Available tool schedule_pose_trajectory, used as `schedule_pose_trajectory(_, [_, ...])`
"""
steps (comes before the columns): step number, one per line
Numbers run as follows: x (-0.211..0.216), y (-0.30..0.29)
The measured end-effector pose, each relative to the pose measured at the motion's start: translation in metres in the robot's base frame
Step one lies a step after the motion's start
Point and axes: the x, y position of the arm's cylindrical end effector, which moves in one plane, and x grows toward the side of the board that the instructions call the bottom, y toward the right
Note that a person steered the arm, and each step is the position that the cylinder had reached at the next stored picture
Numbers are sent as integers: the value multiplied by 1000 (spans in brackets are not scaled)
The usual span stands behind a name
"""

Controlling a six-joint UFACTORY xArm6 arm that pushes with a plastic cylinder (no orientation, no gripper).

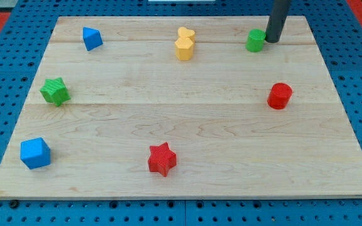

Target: Slightly push yellow hexagon diagonally in between green star and red circle

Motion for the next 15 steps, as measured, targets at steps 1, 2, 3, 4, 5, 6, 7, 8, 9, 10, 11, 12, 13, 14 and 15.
schedule_pose_trajectory(1, [2, -73])
schedule_pose_trajectory(2, [5, -149])
schedule_pose_trajectory(3, [38, -99])
schedule_pose_trajectory(4, [129, -141])
schedule_pose_trajectory(5, [158, -267])
schedule_pose_trajectory(6, [162, -365])
schedule_pose_trajectory(7, [172, -399])
schedule_pose_trajectory(8, [196, -398])
schedule_pose_trajectory(9, [203, -419])
schedule_pose_trajectory(10, [201, -488])
schedule_pose_trajectory(11, [159, -475])
schedule_pose_trajectory(12, [136, -420])
schedule_pose_trajectory(13, [141, -386])
schedule_pose_trajectory(14, [142, -391])
schedule_pose_trajectory(15, [136, -406])
